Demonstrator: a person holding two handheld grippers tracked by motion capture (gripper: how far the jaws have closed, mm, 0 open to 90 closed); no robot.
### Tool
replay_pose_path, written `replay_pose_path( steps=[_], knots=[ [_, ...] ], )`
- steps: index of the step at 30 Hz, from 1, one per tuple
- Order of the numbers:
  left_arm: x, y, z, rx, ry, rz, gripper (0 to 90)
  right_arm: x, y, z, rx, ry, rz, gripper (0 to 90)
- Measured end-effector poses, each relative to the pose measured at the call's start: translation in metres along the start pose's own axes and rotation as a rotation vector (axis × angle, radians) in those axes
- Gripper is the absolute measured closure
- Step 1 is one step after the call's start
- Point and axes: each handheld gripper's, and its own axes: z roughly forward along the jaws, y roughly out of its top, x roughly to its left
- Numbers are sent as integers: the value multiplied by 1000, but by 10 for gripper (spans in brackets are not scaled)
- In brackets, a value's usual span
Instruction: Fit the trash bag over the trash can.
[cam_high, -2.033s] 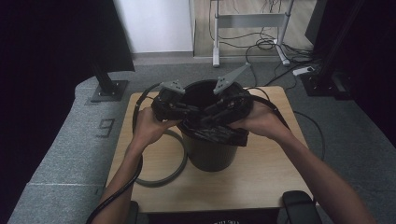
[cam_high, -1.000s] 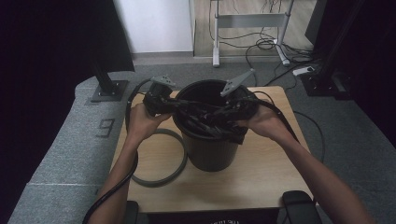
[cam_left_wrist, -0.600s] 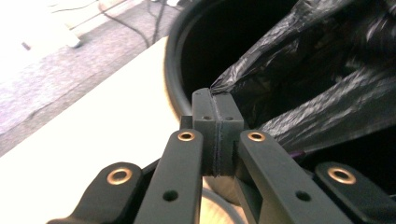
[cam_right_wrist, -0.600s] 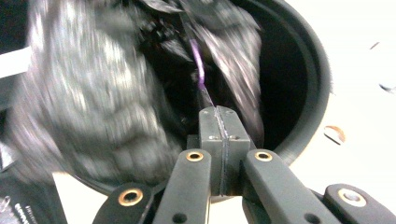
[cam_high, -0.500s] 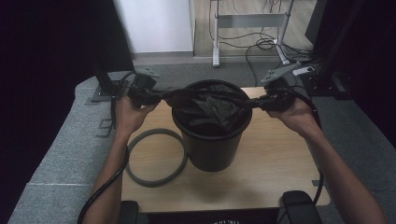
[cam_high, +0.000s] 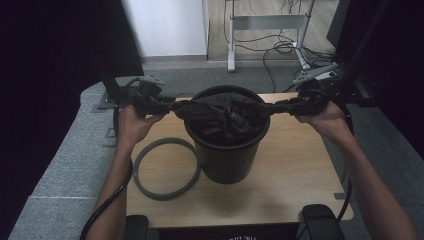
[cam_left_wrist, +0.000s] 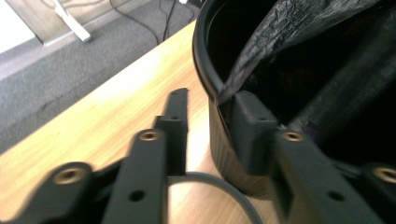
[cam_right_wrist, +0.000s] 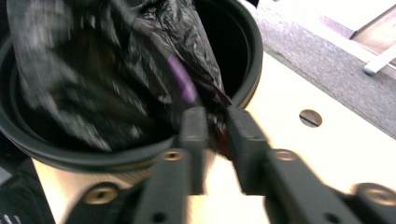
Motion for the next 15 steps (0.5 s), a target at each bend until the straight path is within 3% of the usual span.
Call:
replay_pose_path(
  steps=[3,7,12,15],
  knots=[
    [-1,4,0,-17,-30,10,481,2,9,-3,-25,-11,2,559],
    [-4,12,4,-8,-36,36,413,5,21,2,-42,-11,5,430],
    [-3,20,12,4,-10,26,399,8,33,17,-43,-22,17,341],
    [1,22,18,7,-8,3,429,8,33,32,6,-46,23,329]
  ],
)
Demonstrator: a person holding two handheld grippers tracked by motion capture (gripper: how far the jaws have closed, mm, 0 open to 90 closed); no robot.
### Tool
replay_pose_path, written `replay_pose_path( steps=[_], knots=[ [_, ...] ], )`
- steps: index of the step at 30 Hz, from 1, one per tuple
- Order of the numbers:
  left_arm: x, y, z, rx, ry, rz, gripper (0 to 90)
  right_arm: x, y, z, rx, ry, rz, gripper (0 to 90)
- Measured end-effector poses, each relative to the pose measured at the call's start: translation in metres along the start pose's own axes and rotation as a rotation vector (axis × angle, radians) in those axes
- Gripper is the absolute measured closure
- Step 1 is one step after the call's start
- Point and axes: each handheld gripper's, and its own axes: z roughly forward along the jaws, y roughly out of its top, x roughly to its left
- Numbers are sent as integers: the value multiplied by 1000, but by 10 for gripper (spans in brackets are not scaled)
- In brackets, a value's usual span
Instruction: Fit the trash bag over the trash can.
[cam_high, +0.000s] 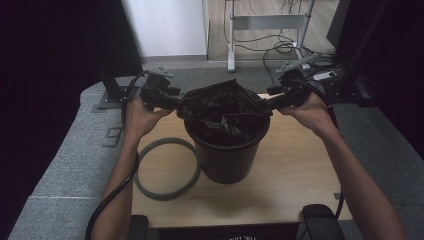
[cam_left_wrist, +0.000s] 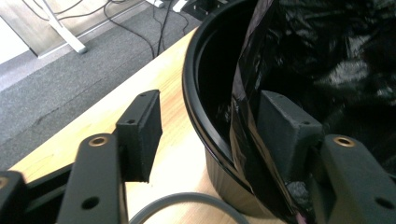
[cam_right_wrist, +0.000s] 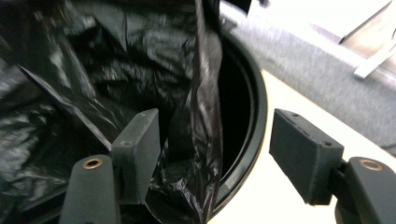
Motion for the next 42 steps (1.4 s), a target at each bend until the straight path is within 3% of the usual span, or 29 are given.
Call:
replay_pose_path(
  steps=[1,3,5,7,9,11,13,20,26,36,42],
  knots=[
    [1,0,2,5,9,-2,446,0,-1,4,16,-6,5,339],
    [2,0,7,16,22,-4,538,1,-4,12,58,-33,-1,463],
    [2,0,10,20,11,-9,648,3,-7,17,89,-39,-16,668],
    [2,0,12,32,40,-3,750,5,-8,19,92,-48,-48,813],
    [2,0,12,31,49,-1,809,6,-7,18,91,-87,-75,865],
    [3,1,11,22,66,-4,849,4,-5,17,86,-107,-76,883],
    [7,3,12,12,78,-11,866,-5,-3,17,84,-159,-65,886],
    [16,6,30,44,135,-8,867,-27,4,30,89,-213,-34,886],
    [28,2,48,74,146,-32,867,-41,4,51,116,-234,-19,887],
    [39,-8,73,102,88,-71,873,-56,0,74,157,-220,22,889],
    [39,-20,82,112,29,-79,877,-61,-10,80,154,-150,66,889]
  ],
)
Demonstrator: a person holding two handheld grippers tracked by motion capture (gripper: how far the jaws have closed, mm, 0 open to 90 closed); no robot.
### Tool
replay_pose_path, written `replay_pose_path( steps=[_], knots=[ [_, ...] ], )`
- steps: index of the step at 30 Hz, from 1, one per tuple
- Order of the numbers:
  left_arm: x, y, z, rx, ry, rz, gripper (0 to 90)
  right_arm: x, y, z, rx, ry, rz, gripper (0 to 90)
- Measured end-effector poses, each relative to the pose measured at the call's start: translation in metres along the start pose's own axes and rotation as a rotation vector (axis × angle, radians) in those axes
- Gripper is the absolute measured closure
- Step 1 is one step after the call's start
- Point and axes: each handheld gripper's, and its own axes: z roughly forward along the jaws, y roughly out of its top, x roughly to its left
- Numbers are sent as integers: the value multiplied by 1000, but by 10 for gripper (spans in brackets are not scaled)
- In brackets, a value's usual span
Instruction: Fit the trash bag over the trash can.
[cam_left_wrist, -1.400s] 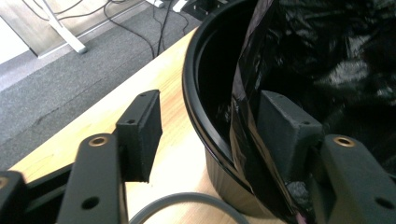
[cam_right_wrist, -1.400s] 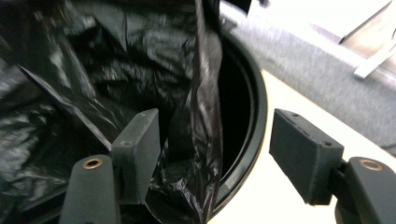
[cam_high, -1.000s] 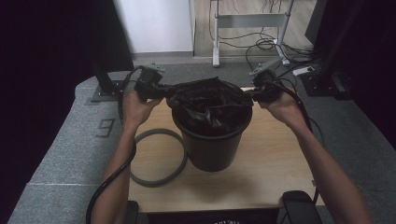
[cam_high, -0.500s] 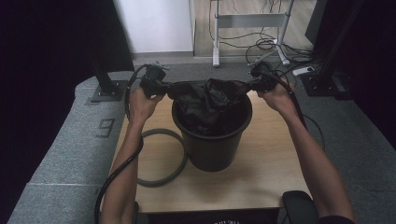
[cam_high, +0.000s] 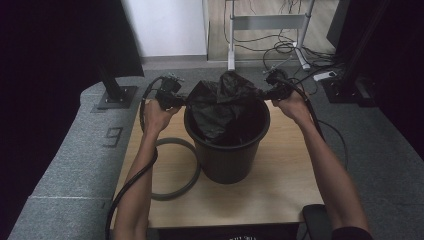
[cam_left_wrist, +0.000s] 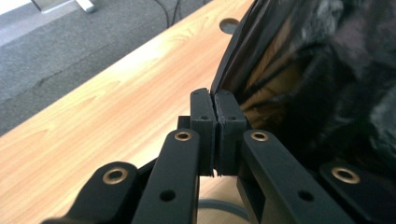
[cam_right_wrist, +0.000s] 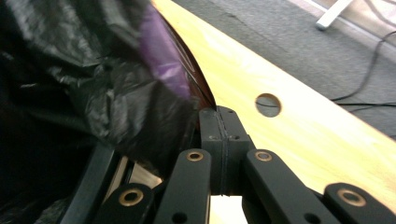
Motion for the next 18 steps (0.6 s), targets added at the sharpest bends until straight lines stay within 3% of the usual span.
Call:
replay_pose_path(
  steps=[4,6,8,12,15,18],
  knots=[
    [-2,-6,-2,-7,-38,2,872,-3,-6,1,-12,54,26,889],
    [-2,-7,-7,-30,-52,9,774,-4,-8,-1,-11,71,31,883],
    [-1,-7,-14,-62,-45,2,640,-6,-8,-5,-16,63,41,768],
    [1,0,-31,-97,-15,21,515,-12,-6,-19,-64,65,64,577],
    [2,4,-44,-156,-50,13,495,-16,-3,-31,-126,71,80,513],
    [-1,5,-49,-164,-80,24,484,-15,-1,-40,-146,102,68,471]
  ],
)
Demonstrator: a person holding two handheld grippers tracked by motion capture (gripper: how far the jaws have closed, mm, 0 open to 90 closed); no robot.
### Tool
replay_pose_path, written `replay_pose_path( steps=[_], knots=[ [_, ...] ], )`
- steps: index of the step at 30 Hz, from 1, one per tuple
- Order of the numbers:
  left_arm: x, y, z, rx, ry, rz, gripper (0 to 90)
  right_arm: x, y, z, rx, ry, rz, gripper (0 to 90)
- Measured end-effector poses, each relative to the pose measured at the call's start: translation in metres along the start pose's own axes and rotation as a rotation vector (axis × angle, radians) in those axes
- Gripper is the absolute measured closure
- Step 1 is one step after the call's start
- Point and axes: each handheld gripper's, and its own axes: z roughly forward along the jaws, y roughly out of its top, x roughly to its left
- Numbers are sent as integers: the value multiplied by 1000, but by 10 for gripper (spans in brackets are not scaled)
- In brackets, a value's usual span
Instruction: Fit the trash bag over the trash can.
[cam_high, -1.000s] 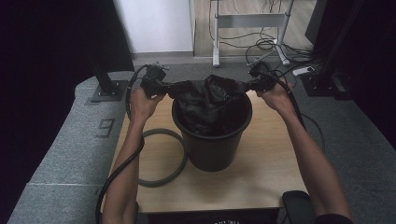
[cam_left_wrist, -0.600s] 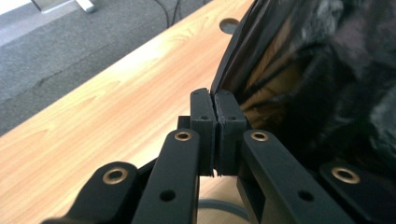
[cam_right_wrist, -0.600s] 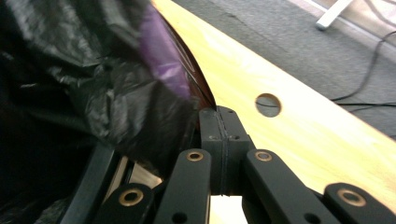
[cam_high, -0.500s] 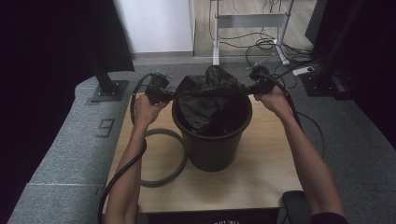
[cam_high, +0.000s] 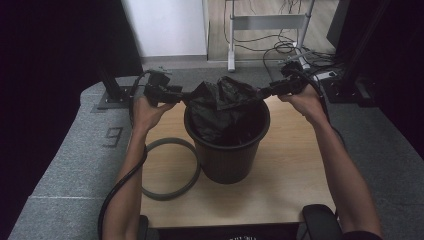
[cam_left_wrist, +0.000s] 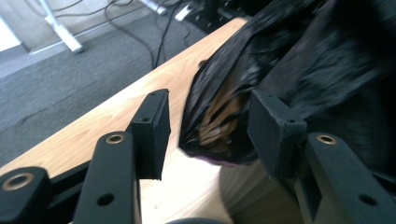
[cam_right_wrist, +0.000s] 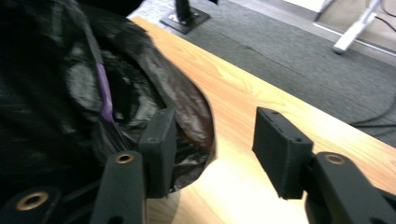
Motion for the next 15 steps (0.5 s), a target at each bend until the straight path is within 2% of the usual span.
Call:
replay_pose_path(
  steps=[2,7,11,12,13,15],
  knots=[
    [-4,-1,-1,6,4,14,487,3,0,-3,3,16,-17,461],
    [-10,-8,-10,8,-30,18,486,12,-8,-13,19,45,-66,432],
    [-16,-16,-18,8,-62,22,486,18,-15,-23,40,69,-98,413],
    [-18,-18,-20,16,-83,24,485,18,-16,-24,42,76,-104,413],
    [-19,-19,-20,26,-98,21,468,20,-19,-28,45,87,-106,434],
    [-22,-23,-21,33,-135,22,463,21,-21,-32,53,121,-106,586]
  ],
)
